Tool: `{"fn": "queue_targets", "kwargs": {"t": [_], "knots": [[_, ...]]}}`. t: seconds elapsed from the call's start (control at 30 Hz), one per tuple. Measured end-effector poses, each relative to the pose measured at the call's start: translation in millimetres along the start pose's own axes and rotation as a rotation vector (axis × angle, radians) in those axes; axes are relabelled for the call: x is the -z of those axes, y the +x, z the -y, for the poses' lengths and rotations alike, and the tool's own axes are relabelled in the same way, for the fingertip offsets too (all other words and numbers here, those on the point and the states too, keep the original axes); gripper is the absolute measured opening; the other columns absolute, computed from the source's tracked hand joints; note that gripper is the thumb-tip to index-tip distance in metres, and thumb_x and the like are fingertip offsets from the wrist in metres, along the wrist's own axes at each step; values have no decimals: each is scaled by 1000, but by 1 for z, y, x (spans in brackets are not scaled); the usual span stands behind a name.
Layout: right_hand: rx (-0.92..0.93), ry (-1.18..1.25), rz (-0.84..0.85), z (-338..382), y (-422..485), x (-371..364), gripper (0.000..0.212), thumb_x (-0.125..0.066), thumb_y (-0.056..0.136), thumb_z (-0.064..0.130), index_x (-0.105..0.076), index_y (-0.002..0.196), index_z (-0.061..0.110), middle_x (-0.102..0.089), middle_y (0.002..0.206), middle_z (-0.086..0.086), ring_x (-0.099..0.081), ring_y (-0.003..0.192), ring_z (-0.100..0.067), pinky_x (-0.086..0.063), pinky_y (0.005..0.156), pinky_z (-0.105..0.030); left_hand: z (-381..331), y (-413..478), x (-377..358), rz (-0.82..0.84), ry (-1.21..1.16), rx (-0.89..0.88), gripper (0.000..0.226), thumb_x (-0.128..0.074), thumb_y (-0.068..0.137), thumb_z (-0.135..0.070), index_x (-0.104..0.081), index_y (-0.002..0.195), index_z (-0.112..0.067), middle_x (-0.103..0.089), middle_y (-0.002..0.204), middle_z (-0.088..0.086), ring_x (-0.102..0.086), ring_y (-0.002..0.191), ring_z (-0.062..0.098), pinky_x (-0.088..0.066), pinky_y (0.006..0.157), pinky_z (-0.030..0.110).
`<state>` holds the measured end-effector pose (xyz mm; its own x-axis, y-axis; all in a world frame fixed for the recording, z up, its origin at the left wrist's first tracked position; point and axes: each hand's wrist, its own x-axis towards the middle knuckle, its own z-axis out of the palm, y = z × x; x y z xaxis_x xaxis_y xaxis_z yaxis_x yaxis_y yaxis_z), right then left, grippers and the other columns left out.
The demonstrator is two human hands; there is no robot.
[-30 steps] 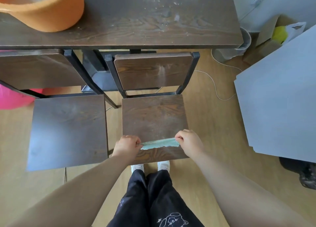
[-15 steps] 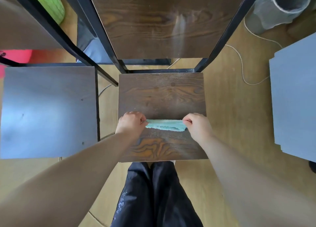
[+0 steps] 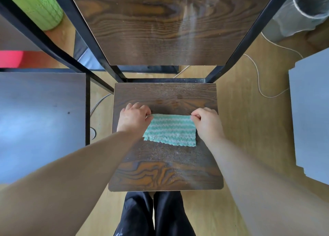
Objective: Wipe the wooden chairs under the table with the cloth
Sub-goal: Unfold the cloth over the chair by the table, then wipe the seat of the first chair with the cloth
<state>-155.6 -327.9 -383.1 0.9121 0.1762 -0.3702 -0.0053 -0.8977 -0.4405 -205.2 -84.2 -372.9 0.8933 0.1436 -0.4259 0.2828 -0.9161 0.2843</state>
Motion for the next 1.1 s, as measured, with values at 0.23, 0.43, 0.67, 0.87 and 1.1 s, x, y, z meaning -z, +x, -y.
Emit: {"fn": "queue_targets", "kwargs": {"t": [0.23, 0.43, 0.67, 0.87, 1.1], "knots": [[-3, -27, -66, 1, -10, -2, 21, -65, 93, 24, -68, 110, 13, -61, 103, -4, -50, 101, -24, -50, 74, -37, -1, -20, -7, -25, 126, -41, 44, -51, 97, -48, -52, 135, -26, -51, 130, 2, -43, 122, 27, -37, 100, 42], [-112, -29, -108, -9, -36, -13, 23, -69, 90, 25, -68, 110, 13, -63, 99, -5, -52, 97, -27, -51, 70, -38, 6, -50, -16, -93, 162, -66, 60, -58, 90, -50, -47, 140, -19, -51, 134, 7, -47, 119, 32, -43, 95, 48], [-255, 3, -165, -2, -51, -33, 20, -68, 90, 29, -69, 100, 11, -61, 91, -6, -51, 92, -27, -42, 63, -32, 22, -73, -34, -48, 258, -97, 72, -57, 89, -53, -38, 149, -18, -34, 156, 10, -30, 143, 31, -26, 117, 53], [-304, 20, -177, 13, -41, -41, 17, -69, 89, 24, -68, 95, 8, -61, 96, -7, -51, 96, -27, -40, 65, -31, 33, -76, -28, -61, 285, -61, 73, -50, 91, -58, -32, 152, -21, -29, 159, 9, -25, 145, 30, -23, 118, 51], [-272, 48, -187, 18, -41, -25, 12, -63, 93, 20, -66, 97, 9, -68, 83, -5, -59, 81, -28, -40, 61, -29, 42, -81, -15, -39, 305, -50, 74, -45, 94, -59, -25, 155, -22, -21, 162, 9, -18, 148, 30, -17, 121, 50]]}}
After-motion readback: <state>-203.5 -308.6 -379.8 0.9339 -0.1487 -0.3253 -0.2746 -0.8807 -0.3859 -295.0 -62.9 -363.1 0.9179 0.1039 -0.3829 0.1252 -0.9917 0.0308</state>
